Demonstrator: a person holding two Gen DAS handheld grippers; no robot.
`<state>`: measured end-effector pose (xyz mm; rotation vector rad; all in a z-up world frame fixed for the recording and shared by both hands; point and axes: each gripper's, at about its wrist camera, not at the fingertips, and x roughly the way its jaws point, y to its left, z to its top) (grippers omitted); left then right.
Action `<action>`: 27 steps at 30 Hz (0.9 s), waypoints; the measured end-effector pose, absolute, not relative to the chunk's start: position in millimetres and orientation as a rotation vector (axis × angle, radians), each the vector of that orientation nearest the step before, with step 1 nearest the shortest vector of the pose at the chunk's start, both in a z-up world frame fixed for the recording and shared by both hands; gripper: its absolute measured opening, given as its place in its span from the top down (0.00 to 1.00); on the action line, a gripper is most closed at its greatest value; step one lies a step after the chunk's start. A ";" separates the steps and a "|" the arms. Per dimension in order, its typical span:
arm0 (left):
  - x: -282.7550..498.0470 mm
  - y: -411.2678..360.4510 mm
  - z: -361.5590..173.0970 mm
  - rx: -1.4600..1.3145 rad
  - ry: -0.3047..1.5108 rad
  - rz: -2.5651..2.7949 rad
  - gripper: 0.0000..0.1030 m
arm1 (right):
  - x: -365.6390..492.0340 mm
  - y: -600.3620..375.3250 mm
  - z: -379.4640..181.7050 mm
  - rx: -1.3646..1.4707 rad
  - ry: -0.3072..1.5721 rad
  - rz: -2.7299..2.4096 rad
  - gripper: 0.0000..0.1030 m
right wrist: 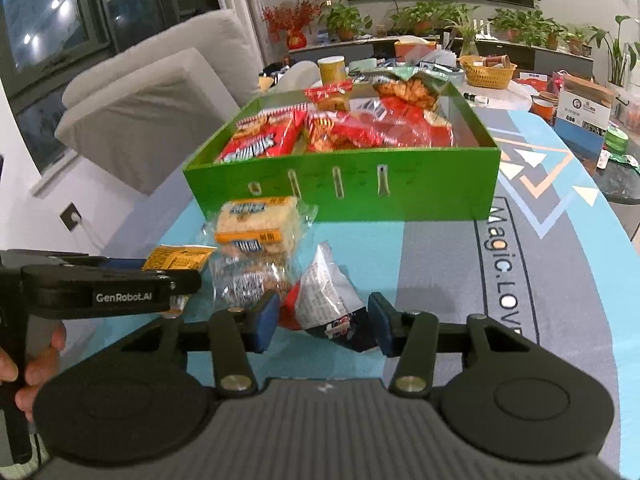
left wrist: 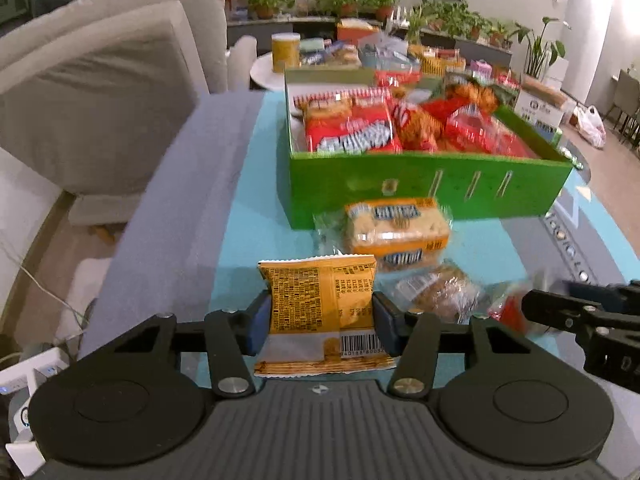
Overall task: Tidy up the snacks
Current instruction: 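Grasp the red-and-white wrapper with the right gripper while the left gripper holds the yellow bag, then carry both snacks into the green box and open both grippers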
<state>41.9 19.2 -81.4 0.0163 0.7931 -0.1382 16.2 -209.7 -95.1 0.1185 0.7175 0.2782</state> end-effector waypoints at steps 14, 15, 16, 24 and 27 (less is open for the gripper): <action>40.7 24.4 -75.2 0.001 0.780 -0.141 0.52 | 12.9 -210.8 -110.5 0.089 0.747 0.344 0.34; 41.2 24.6 -75.3 0.002 0.782 -0.141 0.52 | 14.7 -209.0 -113.3 0.086 0.756 0.348 0.34; 41.7 24.3 -75.5 0.002 0.782 -0.141 0.52 | 16.6 -206.9 -116.3 0.080 0.766 0.344 0.34; 40.5 26.5 -69.4 -0.008 0.764 -0.136 0.52 | 13.5 -198.4 -115.8 -0.020 0.747 0.318 0.52; 38.4 25.5 -65.1 -0.008 0.752 -0.142 0.52 | 11.2 -200.5 -109.8 -0.023 0.719 0.297 0.52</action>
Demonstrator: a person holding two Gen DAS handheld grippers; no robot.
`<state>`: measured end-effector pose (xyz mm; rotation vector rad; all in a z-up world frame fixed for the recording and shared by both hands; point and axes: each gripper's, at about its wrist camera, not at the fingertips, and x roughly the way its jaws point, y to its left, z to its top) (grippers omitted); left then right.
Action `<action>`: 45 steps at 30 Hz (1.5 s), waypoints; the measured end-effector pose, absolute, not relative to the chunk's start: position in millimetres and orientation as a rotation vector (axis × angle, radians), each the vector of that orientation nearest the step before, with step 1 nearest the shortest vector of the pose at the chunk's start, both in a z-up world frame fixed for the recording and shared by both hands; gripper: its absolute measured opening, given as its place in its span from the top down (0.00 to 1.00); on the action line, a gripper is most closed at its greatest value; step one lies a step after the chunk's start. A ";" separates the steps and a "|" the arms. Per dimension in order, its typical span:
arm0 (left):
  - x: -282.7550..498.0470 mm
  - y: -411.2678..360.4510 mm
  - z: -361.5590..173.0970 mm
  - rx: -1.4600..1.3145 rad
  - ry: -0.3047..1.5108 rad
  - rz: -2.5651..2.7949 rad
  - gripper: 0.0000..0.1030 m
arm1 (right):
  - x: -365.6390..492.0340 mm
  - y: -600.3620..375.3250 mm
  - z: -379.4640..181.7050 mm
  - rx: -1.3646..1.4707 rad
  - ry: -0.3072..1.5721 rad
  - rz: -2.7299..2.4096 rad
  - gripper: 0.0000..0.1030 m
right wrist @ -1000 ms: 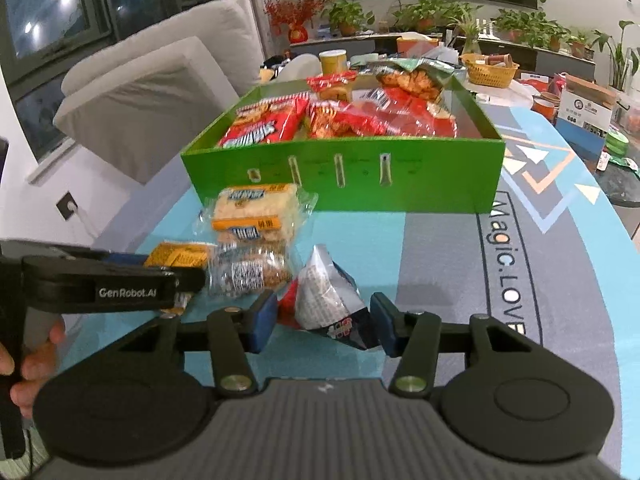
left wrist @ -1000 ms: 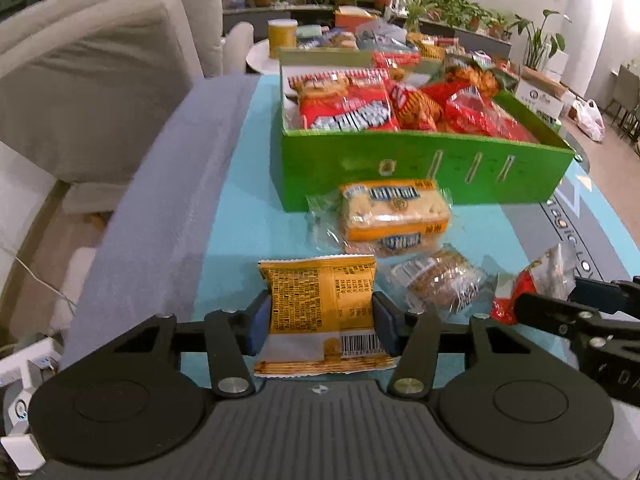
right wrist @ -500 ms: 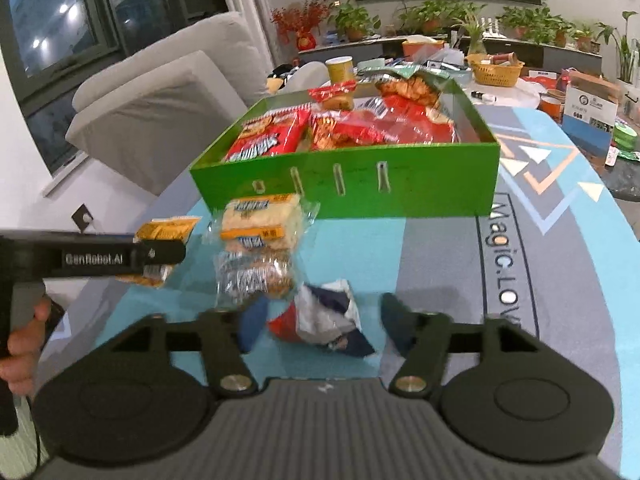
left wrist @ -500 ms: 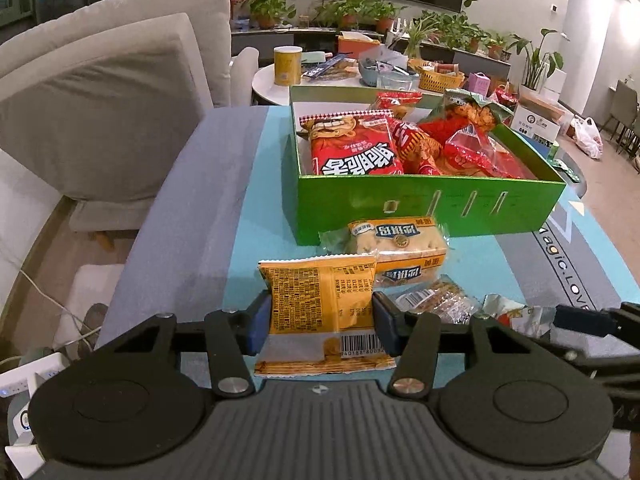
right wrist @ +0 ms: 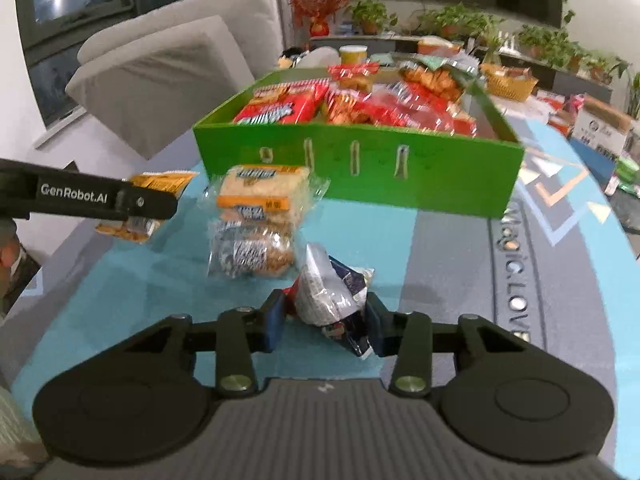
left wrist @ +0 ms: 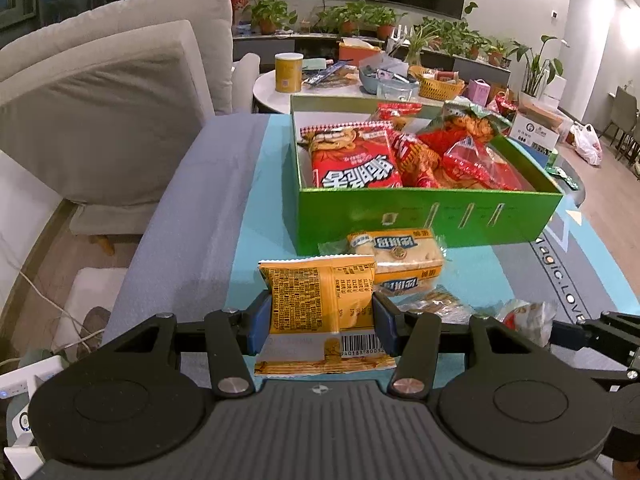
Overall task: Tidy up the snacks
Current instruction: 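Carry both snacks into the green box and open both grippers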
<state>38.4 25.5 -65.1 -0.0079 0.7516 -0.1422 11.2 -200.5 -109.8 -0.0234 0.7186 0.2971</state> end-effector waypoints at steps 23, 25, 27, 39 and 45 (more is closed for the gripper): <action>70.4 -5.0 9.0 0.012 0.572 -0.227 0.52 | 53.8 -215.8 -21.0 0.095 0.483 0.280 0.52; 79.8 -6.4 10.4 0.009 0.575 -0.228 0.52 | 61.7 -216.1 -20.5 0.104 0.482 0.283 0.52; 90.2 -6.8 10.2 0.010 0.576 -0.226 0.52 | 68.1 -217.0 -20.2 0.113 0.480 0.285 0.52; 154.9 -11.1 -1.0 0.027 0.577 -0.217 0.52 | 114.6 -215.2 -32.2 0.140 0.517 0.296 0.52; 188.1 -14.5 -13.4 0.036 0.605 -0.214 0.52 | 138.5 -212.7 -42.7 0.154 0.541 0.295 0.52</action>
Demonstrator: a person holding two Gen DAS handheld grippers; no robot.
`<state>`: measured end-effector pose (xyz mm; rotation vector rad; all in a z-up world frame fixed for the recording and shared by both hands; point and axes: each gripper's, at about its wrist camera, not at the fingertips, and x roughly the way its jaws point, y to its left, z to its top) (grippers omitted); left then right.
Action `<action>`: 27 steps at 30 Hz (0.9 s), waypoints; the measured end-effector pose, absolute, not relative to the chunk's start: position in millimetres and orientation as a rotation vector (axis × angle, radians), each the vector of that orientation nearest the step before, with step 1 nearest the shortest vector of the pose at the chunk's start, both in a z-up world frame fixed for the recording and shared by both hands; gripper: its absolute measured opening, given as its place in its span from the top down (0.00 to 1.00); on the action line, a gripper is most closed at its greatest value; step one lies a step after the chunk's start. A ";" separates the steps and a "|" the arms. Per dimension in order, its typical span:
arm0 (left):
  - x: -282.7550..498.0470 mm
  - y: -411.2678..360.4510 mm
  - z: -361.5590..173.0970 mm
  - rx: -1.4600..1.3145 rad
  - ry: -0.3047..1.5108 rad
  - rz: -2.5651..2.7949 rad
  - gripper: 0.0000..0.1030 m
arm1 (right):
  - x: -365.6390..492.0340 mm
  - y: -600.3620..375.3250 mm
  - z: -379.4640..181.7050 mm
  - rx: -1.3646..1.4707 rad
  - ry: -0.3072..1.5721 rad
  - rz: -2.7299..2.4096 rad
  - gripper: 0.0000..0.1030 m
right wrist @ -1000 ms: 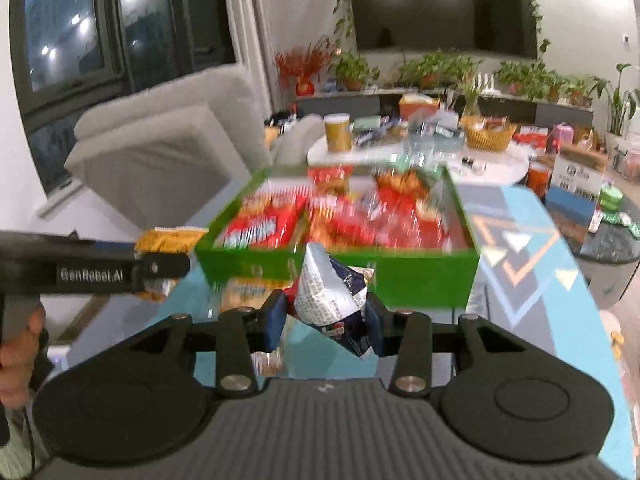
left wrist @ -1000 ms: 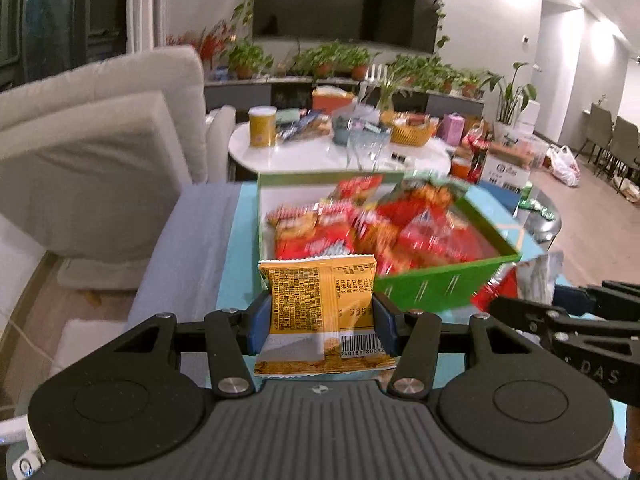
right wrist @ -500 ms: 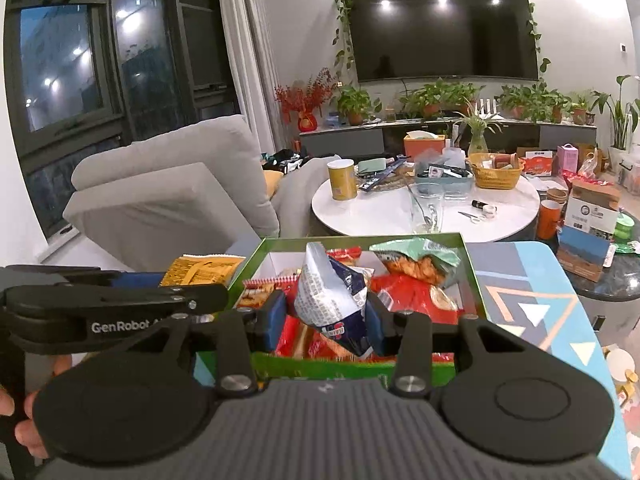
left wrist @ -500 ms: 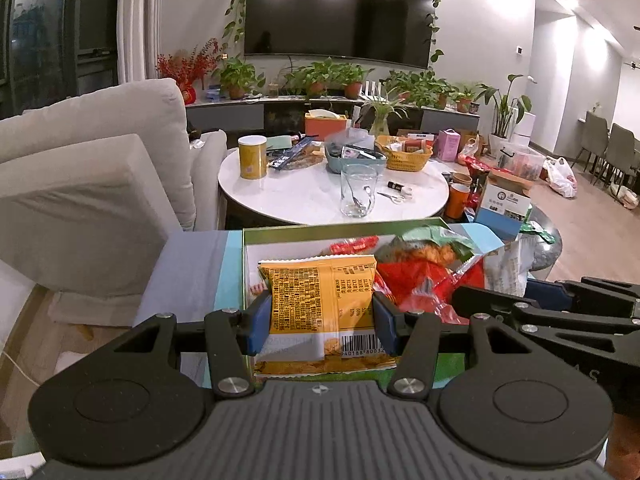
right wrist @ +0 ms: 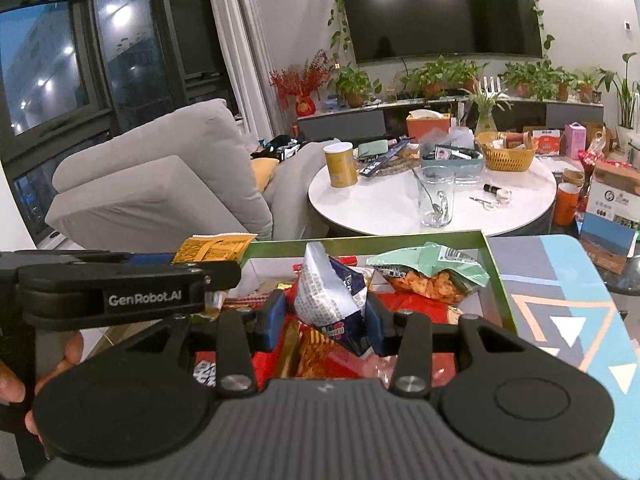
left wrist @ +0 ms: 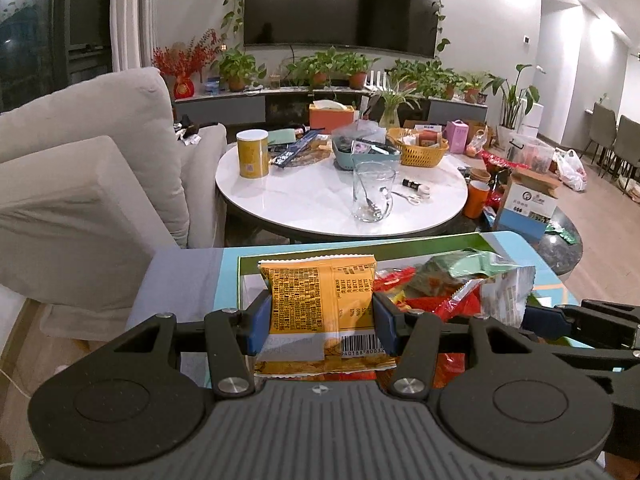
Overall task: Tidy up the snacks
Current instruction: 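Carry both snacks into the green box and open both grippers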
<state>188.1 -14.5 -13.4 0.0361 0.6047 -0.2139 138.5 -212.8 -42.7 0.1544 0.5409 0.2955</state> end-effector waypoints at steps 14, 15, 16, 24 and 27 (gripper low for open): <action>222.2 -17.6 -31.4 0.029 0.635 -0.205 0.51 | 154.1 -209.8 -54.5 0.177 0.565 0.285 0.51; 223.9 -17.5 -32.2 0.022 0.639 -0.202 0.50 | 153.5 -210.1 -54.5 0.185 0.555 0.274 0.48; 224.7 -17.0 -32.9 0.015 0.648 -0.195 0.49 | 152.9 -210.1 -53.9 0.183 0.550 0.261 0.44; 217.9 -16.9 -32.8 0.034 0.649 -0.193 0.47 | 139.2 -213.5 -45.3 0.200 0.537 0.256 0.44; 211.1 -15.2 -30.4 0.027 0.647 -0.193 0.47 | 132.6 -213.2 -41.3 0.190 0.532 0.255 0.44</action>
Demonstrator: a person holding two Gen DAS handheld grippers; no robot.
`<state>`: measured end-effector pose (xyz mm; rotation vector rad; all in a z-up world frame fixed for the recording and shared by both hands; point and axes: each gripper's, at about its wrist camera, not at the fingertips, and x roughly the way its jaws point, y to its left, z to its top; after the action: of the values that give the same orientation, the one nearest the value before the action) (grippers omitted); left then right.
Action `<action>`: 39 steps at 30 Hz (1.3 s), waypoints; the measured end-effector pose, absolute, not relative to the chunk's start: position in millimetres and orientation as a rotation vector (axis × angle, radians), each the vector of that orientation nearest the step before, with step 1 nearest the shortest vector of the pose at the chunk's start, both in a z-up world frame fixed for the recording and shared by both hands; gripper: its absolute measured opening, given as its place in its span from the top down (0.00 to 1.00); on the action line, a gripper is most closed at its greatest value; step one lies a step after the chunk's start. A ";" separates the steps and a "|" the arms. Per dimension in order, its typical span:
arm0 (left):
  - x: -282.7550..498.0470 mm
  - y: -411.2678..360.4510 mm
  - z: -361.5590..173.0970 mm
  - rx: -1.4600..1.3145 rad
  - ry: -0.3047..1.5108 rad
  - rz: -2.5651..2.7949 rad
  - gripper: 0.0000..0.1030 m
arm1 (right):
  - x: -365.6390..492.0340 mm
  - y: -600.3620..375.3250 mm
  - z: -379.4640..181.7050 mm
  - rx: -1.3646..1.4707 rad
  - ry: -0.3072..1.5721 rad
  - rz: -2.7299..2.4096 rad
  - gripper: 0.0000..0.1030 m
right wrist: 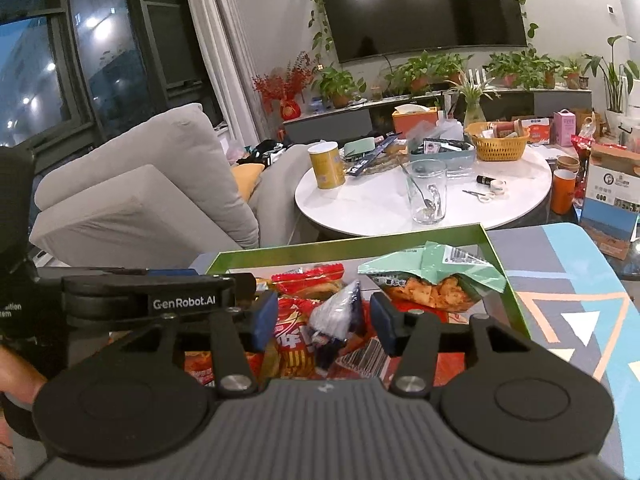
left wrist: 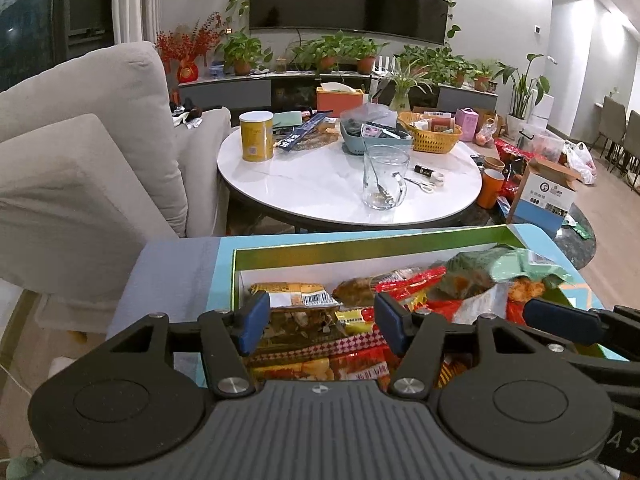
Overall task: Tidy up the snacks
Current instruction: 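Carry both snacks into the green box and open both grippers, then move both grippers back out of the box toward the remaining snacks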
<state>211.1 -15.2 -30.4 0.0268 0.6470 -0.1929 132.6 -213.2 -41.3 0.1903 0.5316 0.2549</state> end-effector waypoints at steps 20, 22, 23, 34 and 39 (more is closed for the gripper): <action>157.7 7.6 -20.0 -0.011 0.642 -0.160 0.45 | 95.4 -214.1 -37.9 0.173 0.549 0.267 0.44; 149.5 12.9 -20.8 -0.024 0.644 -0.152 0.45 | 90.9 -214.2 -39.0 0.172 0.553 0.267 0.44; 145.0 15.7 -21.5 -0.031 0.645 -0.149 0.45 | 89.4 -214.0 -39.9 0.172 0.556 0.266 0.44; 98.0 34.2 -35.4 -0.036 0.666 -0.170 0.46 | 67.8 -213.8 -52.0 0.174 0.601 0.281 0.44; 84.8 38.8 -43.9 -0.048 0.685 -0.179 0.46 | 57.0 -198.3 -65.8 0.132 0.653 0.335 0.44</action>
<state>84.8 38.8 -43.9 -0.0476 0.6850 -0.1791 57.0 -198.3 -65.8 0.1316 0.6527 0.3353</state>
